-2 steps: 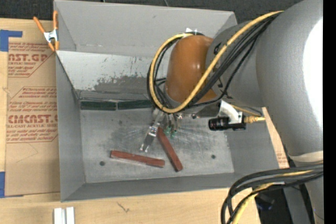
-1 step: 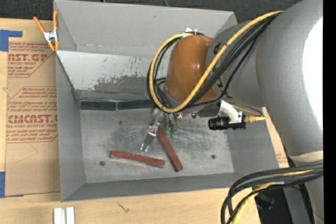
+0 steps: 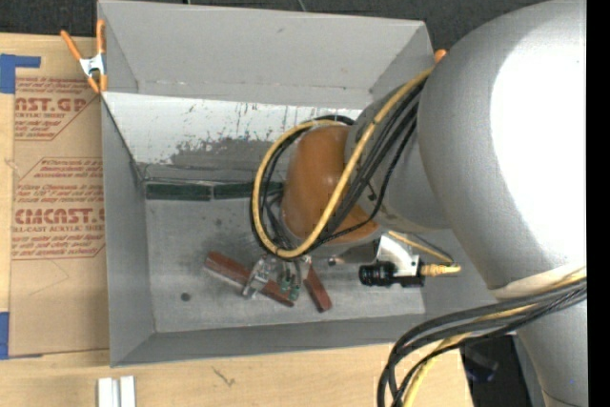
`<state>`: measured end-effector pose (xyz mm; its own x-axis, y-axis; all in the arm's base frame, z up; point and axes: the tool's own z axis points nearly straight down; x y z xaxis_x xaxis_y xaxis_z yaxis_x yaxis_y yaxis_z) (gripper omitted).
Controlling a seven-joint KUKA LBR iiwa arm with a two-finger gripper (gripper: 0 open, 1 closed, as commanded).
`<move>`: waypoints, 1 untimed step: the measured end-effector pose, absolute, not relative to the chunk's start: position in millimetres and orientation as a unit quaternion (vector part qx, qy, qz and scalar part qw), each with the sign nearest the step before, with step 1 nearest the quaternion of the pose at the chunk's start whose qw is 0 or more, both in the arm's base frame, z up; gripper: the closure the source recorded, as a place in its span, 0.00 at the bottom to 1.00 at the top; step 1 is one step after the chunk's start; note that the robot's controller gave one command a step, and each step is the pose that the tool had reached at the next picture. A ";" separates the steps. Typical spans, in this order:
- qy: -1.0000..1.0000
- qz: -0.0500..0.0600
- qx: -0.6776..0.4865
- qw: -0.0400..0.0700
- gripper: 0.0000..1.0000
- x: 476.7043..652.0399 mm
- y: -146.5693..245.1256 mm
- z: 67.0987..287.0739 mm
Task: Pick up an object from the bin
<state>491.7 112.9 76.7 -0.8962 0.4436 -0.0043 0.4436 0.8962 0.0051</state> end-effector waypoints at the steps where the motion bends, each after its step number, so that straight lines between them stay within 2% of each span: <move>1: 0.974 0.002 0.228 0.003 1.00 491.6 112.9 76.7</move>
Offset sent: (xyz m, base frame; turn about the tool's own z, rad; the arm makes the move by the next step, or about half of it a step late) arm 0.0000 0.0000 0.0000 0.0000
